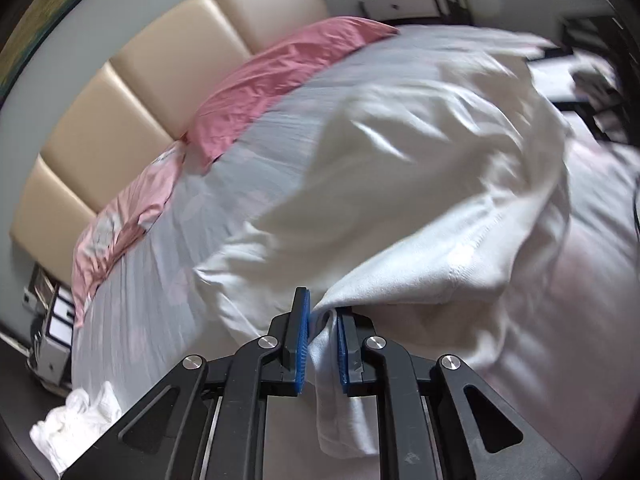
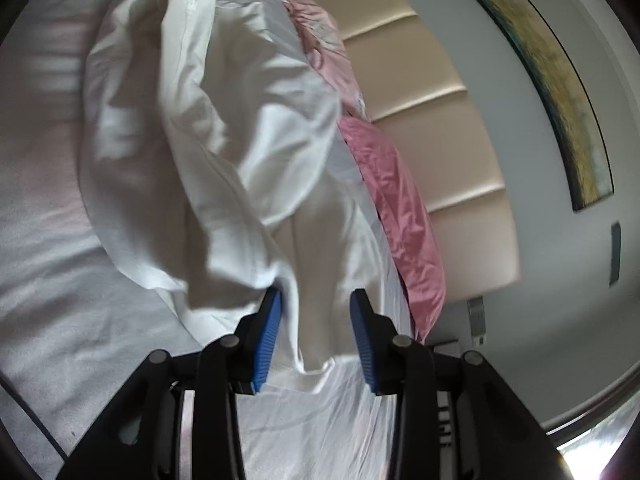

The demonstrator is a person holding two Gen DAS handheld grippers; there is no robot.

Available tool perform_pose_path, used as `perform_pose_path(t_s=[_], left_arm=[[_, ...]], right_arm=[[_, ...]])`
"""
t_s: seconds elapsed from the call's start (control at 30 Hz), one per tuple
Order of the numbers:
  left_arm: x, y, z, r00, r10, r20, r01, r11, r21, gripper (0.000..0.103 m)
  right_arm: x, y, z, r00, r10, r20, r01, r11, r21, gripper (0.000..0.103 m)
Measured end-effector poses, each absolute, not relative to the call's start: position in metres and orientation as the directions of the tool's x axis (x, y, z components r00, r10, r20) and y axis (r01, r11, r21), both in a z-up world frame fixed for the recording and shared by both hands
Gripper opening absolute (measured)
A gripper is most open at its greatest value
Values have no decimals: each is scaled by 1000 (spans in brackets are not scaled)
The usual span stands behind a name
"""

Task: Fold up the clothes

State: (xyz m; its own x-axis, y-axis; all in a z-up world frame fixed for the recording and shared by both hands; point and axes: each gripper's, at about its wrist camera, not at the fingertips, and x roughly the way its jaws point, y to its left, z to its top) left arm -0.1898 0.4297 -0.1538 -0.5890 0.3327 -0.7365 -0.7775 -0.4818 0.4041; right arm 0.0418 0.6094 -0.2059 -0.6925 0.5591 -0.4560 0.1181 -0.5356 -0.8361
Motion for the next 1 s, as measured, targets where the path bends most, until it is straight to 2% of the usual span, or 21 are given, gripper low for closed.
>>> perform_pose_path(t_s=[0.13,0.3,0.4,0.47,0.73,0.93,1.0], left_arm=[[-208,431,-139,-589,342,-732,-755,-555,348,13],[-215,436,-137,-572,335,-749,-764,-549,339,13],[-215,435,-139,-571,331,-751,-766,-544,342,13],[-216,433,-140,-567,328,-755,-768,-542,342,13],[-221,426,-154,-555,292,-779,-765,-547,340,13],[-224,420,-158,-532,301,-791,-769,-563,303,13],[-222,415,-155,-510,324,-797,-778,-568,268,13]], right_arm=[[57,606,-202,-709,545,-447,136,-517,-845,34],[70,573,-217,-731,490,-475,231,-477,-848,33],[65,568,-228,-733,495,-466,254,-436,-863,32],[59,571,-231,-733,513,-447,244,-415,-876,27],[38,589,-248,-715,542,-441,291,-343,-893,26],[36,592,-243,-730,589,-348,204,-298,-932,5],[39,591,-230,-739,595,-316,151,-311,-938,3]])
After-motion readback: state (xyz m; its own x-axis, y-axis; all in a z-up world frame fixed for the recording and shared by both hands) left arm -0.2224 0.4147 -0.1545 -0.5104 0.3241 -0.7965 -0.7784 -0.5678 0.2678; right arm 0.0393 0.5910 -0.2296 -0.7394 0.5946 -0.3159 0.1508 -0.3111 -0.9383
